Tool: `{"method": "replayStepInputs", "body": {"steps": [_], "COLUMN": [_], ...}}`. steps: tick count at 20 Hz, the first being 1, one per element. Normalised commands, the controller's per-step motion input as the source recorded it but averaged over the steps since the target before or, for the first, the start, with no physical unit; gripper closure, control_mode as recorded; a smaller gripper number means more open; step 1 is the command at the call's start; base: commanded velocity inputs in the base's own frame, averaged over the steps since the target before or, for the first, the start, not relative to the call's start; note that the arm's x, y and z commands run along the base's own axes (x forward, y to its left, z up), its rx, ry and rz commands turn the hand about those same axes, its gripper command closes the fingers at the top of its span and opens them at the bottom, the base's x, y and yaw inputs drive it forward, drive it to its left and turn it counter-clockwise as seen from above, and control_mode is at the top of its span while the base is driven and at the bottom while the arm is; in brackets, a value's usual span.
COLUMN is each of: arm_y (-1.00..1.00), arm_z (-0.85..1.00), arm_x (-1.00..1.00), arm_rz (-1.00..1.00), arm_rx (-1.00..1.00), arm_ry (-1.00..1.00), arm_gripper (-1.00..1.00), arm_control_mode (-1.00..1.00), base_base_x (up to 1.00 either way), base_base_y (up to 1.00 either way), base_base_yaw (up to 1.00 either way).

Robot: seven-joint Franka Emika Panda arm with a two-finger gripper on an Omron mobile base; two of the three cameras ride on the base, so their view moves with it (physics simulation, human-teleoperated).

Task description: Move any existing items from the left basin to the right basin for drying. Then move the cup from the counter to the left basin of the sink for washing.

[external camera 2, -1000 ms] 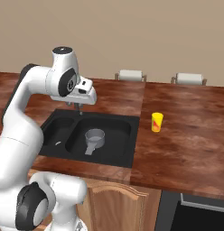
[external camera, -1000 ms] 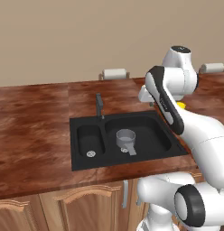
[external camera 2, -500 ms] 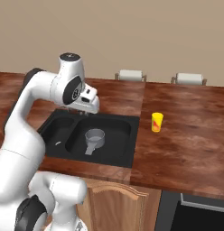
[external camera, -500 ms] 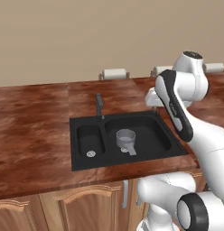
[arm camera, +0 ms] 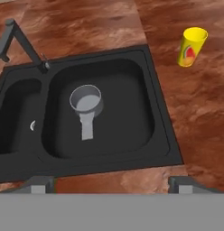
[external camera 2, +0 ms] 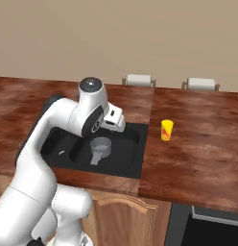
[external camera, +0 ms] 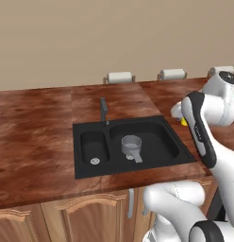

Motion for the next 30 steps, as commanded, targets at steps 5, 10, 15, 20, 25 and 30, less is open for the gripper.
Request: {"method": "replayStepInputs", "body": {"steps": [5, 10, 15, 20, 25, 30], "arm_y": [-0.62, -0.41, -0.25, -0.24, -0.52, -0.3], "arm_z": [0.11, 0.09, 0.15, 0.1, 0.0, 0.0], "arm_x": [0.14, 0.3, 0.38, 0.3, 0.04, 0.17], "arm_rz": [0.0, -0.06, -0.05, -0.09, -0.04, 0.0], "arm_rx": [-0.12, -0.25, -0.31, -0.13, 0.07, 0.1], "arm_ry": [-0.12, -0.02, 0.0, 0.0, 0.06, 0.07], "arm_gripper": [-1.0, -1.0, -1.0, -1.0, -1.0, -1.0], "arm_control_mode": [-1.0, -1.0, -1.0, -1.0, -1.0, -1.0], "base_base_x": [0.0, 0.0, 0.0, 0.0, 0.0, 0.0], "base_base_y": [0.0, 0.0, 0.0, 0.0, 0.0, 0.0], "base_base_yaw": [0.0, 0.0, 0.0, 0.0, 0.0, 0.0]}}
